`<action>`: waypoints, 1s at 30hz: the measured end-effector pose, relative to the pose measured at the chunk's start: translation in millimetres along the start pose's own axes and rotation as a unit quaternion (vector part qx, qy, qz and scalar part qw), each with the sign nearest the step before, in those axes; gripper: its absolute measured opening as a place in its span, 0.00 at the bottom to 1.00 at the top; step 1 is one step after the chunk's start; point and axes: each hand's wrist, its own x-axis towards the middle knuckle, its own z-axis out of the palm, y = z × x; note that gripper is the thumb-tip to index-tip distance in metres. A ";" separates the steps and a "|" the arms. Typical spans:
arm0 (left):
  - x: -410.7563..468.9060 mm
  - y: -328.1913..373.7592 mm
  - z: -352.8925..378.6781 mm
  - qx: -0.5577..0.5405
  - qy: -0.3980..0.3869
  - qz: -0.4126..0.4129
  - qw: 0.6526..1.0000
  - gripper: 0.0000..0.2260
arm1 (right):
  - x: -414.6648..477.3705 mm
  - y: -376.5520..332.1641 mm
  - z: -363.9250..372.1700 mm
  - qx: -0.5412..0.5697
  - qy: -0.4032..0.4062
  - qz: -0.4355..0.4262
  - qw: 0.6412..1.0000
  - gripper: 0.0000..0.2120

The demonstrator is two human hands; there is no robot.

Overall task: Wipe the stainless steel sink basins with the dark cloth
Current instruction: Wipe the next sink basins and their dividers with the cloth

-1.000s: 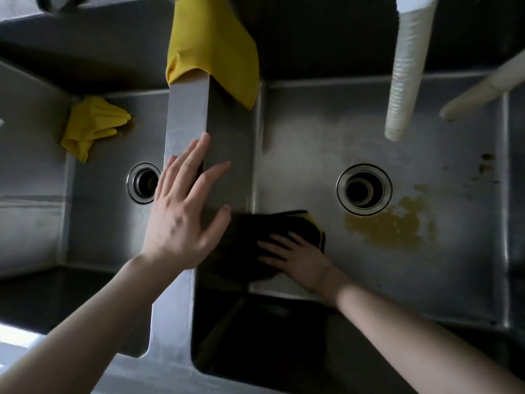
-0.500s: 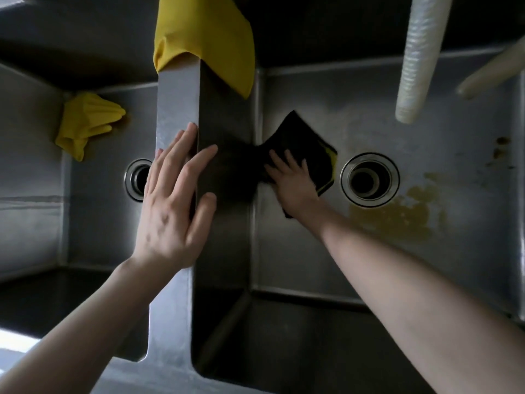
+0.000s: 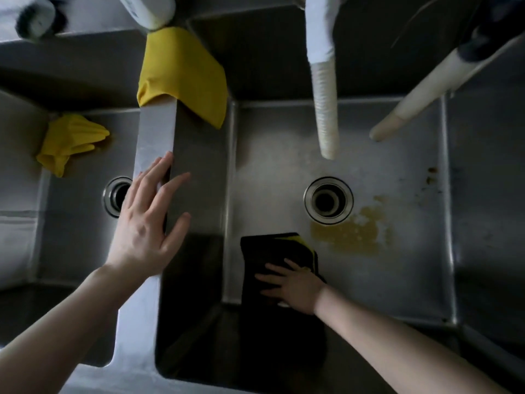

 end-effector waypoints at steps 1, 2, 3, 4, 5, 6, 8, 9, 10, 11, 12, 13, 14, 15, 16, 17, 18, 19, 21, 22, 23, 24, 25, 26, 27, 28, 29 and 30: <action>-0.3 -0.4 0.3 0.002 0.000 0.001 1.000 0.24 | -8.9 6.8 0.7 0.009 -0.009 0.009 1.000 0.24; -0.5 -0.7 0.7 0.005 0.002 0.003 1.000 0.24 | -17.5 13.4 0.1 0.010 -0.017 0.021 1.000 0.24; -0.6 -1.0 1.3 0.010 0.004 0.005 1.000 0.24 | -25.9 19.2 0.8 0.006 -0.024 0.034 0.999 0.26; -0.4 -1.0 1.8 0.013 0.006 0.008 1.000 0.24 | -33.8 23.6 2.1 0.000 -0.026 0.049 0.998 0.28; 0.2 -1.1 2.6 0.016 0.007 0.010 1.000 0.24 | -42.2 26.7 3.6 0.003 -0.025 0.067 0.997 0.30; 0.9 -1.1 3.4 0.018 0.006 0.011 1.000 0.24 | -51.0 29.0 4.6 0.012 -0.023 0.087 0.996 0.31; 0.7 -1.0 3.6 0.028 0.003 0.010 1.000 0.25 | -69.0 32.5 7.7 0.038 -0.014 0.128 0.991 0.34; 0.4 -0.6 3.6 0.033 -0.001 0.006 0.999 0.26 | -77.8 34.2 9.8 0.052 -0.007 0.152 0.987 0.35; 1.0 0.4 3.6 0.035 -0.005 0.002 0.999 0.26 | -86.6 35.6 11.1 0.066 0.004 0.177 0.982 0.36; 1.4 1.7 4.1 0.037 -0.008 0.000 0.999 0.27 | -94.8 37.2 12.2 0.081 0.017 0.202 0.976 0.36; 1.0 2.9 4.8 0.040 -0.009 -0.002 0.999 0.27 | -102.2 39.3 13.2 0.095 0.029 0.226 0.969 0.35; 0.6 4.3 5.4 0.044 -0.010 -0.003 0.999 0.28 | -108.3 41.9 13.7 0.106 0.043 0.249 0.962 0.34; 0.8 6.9 5.6 0.051 -0.010 -0.003 0.999 0.28 | -112.9 45.0 13.7 0.114 0.058 0.275 0.953 0.32; 1.6 11.2 6.2 0.055 -0.009 0.002 0.998 0.28 | -115.5 48.9 13.9 0.123 0.075 0.303 0.942 0.30; 2.5 18.3 7.1 0.053 -0.007 0.008 0.999 0.28 | -116.3 52.5 12.8 0.134 0.095 0.333 0.928 0.29; 3.5 28.0 9.8 0.042 -0.003 0.012 0.999 0.27 | -114.3 55.3 11.9 0.147 0.115 0.363 0.913 0.29; 5.1 39.0 15.0 0.024 -0.003 0.015 1.000 0.27 | -109.9 56.3 10.1 0.155 0.129 0.390 0.898 0.28; 7.4 50.1 22.6 0.005 -0.010 0.019 1.000 0.27 | -102.8 56.2 8.1 0.166 0.134 0.416 0.884 0.28; 12.6 65.7 47.6 -0.024 -0.044 0.025 0.998 0.27 | -82.9 52.8 2.9 0.189 0.131 0.451 0.862 0.29; 15.8 68.7 63.8 -0.038 -0.068 0.017 0.997 0.27 | -71.8 49.6 0.5 0.193 0.128 0.454 0.860 0.29; 19.3 68.8 81.4 -0.051 -0.098 0.001 0.994 0.27 | -60.3 45.8 -2.4 0.188 0.125 0.447 0.866 0.31; 22.7 67.7 99.0 -0.061 -0.130 -0.020 0.989 0.28 | -49.4 42.1 -4.9 0.181 0.124 0.430 0.876 0.32; 25.2 65.5 116.1 -0.064 -0.162 -0.040 0.984 0.29 | -39.7 38.5 -7.7 0.171 0.123 0.406 0.889 0.32; 26.8 63.4 132.1 -0.061 -0.186 -0.055 0.979 0.30 | -31.6 34.8 -9.6 0.158 0.120 0.382 0.902 0.32; 28.5 61.3 147.4 -0.054 -0.203 -0.065 0.976 0.30 | -25.1 32.0 -9.5 0.140 0.116 0.361 0.915 0.32; 29.9 59.9 160.7 -0.045 -0.215 -0.065 0.973 0.30 | -21.3 29.7 -8.5 0.124 0.114 0.344 0.924 0.31; 30.5 59.1 172.1 -0.035 -0.228 -0.060 0.971 0.30 | -21.0 28.4 -8.2 0.115 0.117 0.334 0.928 0.31; 31.0 58.9 182.1 -0.027 -0.238 -0.050 0.970 0.30 | -23.6 28.2 -6.3 0.113 0.123 0.332 0.928 0.31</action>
